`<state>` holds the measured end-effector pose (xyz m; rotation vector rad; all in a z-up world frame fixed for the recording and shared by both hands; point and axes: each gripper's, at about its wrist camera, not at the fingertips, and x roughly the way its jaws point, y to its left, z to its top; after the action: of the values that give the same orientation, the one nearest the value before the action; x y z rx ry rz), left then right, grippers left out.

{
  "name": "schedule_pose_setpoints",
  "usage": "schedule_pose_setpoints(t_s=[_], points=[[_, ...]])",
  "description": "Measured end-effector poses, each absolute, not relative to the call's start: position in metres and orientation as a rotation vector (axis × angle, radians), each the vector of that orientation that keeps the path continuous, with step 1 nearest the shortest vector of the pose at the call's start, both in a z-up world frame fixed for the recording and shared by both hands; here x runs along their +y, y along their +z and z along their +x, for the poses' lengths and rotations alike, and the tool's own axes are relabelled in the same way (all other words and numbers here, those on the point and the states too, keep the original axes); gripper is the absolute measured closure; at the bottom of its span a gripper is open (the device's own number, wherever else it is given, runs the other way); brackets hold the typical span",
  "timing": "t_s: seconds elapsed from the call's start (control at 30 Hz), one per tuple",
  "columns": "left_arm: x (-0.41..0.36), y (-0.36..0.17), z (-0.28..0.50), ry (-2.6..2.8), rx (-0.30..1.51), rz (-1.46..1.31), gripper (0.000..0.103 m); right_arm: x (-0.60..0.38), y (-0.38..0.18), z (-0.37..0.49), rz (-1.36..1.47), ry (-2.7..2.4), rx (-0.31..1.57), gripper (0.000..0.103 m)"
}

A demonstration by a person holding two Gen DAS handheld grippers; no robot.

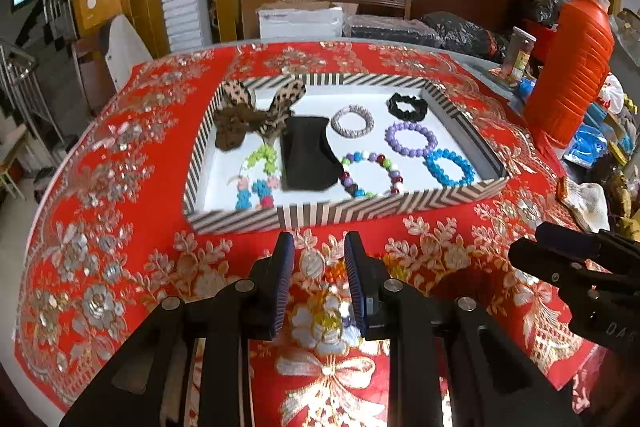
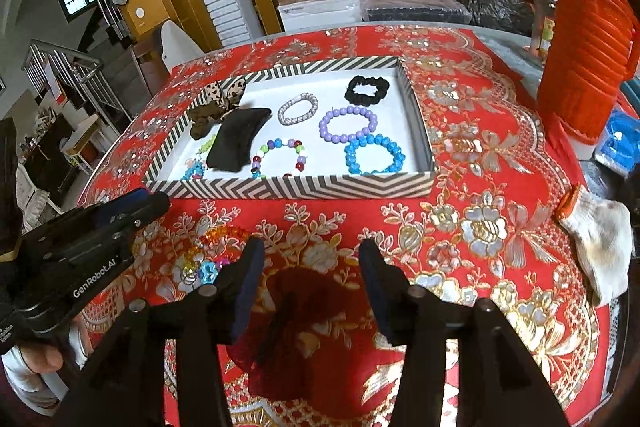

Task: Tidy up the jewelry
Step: 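Move both open tools back to the remaining jewelry pile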

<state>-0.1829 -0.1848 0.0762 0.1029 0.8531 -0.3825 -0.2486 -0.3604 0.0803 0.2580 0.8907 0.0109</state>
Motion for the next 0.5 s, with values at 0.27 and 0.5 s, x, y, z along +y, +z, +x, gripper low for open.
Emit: schedule_pose_setpoints(t_s=[0.27, 0.5], points=[[-0.143, 0.065, -0.177, -0.400, 0.965, -0.037, 0.090, -0.369, 0.071, -0.262, 0.278, -0.004, 0.916, 0.045], [-0.119, 0.050, -0.171, -0.422, 1.045, -0.129, 0.089, -0.370, 0.049, -0.269, 0.292, 0.019, 0.964, 0.045]])
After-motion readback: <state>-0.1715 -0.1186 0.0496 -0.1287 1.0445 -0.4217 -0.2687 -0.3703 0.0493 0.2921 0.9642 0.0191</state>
